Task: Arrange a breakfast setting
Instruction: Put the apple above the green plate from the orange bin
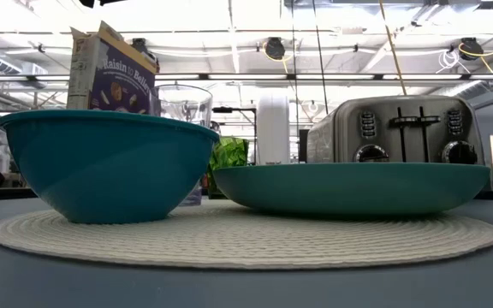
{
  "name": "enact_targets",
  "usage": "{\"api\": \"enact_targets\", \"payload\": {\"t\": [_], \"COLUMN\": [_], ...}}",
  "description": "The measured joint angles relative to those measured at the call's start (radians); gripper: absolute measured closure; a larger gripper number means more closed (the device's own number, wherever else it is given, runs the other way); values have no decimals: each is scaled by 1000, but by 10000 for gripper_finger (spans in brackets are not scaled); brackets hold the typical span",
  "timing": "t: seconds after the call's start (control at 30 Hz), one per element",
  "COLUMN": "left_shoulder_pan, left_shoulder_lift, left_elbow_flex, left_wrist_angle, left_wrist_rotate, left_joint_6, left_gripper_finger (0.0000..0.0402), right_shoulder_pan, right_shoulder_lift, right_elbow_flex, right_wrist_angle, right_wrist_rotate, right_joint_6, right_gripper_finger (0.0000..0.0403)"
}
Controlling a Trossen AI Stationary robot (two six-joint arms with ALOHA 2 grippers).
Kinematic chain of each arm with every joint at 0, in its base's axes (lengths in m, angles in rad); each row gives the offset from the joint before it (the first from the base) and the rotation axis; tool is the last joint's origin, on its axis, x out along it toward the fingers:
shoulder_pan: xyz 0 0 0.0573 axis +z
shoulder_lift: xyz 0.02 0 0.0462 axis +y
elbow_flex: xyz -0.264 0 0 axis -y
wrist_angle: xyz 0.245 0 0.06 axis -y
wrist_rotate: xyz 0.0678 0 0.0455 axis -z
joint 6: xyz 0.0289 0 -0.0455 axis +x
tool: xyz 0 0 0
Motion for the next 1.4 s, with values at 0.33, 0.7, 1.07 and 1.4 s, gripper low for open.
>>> {"api": "enact_targets", "payload": {"t": [0.33,0.7,1.07,1.4], "left_shoulder_pan": [13,126,305,378], "left_shoulder_lift": [0,132,357,511], "left_elbow_flex": [0,102,625,768], "left_wrist_angle": [34,181,-469,-625], "left_wrist_rotate": [24,310,541,733], "left_joint_6": [-103,4,-83,-45], "left_gripper_finger": [11,11,11,11], "right_shoulder_pan": [-256,-528,-710,-785], "right_shoulder_lift": [54,110,197,267], "right_elbow_flex": [0,1,1,1], "right_wrist_angle": [312,420,451,481], "right_wrist_rotate": [-173,-391,-573,-639], "right_joint_6": [-462,-464,-415,-316], "right_gripper_finger": [163,163,163,163]}}
